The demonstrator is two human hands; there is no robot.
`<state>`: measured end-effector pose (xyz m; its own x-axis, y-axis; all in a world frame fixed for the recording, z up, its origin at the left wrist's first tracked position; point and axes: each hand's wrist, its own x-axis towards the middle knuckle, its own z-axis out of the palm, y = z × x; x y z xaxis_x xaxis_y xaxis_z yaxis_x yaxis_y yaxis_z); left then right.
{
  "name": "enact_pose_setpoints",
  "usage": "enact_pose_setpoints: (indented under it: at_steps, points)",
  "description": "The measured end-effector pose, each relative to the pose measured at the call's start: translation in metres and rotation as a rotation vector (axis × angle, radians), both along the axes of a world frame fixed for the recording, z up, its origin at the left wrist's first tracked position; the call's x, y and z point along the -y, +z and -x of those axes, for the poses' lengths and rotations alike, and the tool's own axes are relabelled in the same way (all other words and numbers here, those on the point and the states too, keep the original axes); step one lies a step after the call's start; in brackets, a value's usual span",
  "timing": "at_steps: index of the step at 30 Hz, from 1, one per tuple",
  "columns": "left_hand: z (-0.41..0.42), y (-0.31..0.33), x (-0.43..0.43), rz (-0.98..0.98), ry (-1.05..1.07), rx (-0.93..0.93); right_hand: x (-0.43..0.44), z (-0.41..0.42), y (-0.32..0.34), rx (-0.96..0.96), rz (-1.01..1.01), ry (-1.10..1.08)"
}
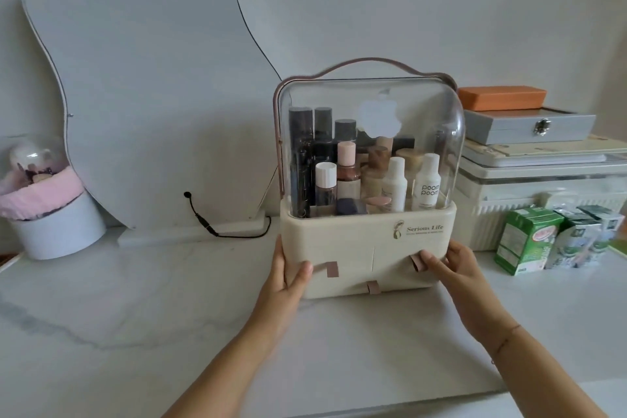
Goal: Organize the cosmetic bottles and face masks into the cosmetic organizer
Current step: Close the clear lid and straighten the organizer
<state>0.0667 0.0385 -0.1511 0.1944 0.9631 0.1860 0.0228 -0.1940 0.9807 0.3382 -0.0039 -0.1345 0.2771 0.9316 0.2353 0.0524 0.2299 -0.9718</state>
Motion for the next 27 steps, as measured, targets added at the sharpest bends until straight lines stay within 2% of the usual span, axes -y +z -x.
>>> enact_pose_setpoints:
  at_steps: [3, 6, 8, 16, 27]
  points:
    - [-0.032, -0.001, -0.011, -0.004, 0.045, -0.012, -0.014, -0.018, -0.007, 0.006, 0.021, -0.142]
    - [-0.054, -0.002, -0.023, -0.011, 0.092, -0.033, -0.032, -0.028, -0.012, 0.024, 0.131, -0.390]
    - [-0.061, -0.002, -0.033, -0.021, 0.110, -0.042, -0.041, -0.031, -0.010, 0.022, 0.179, -0.456]
    - [-0.073, 0.001, -0.065, -0.031, 0.151, -0.072, -0.066, -0.028, -0.010, 0.014, 0.175, -0.613]
    - [-0.077, -0.002, -0.085, -0.023, 0.174, -0.125, -0.083, -0.026, -0.016, -0.014, 0.182, -0.654]
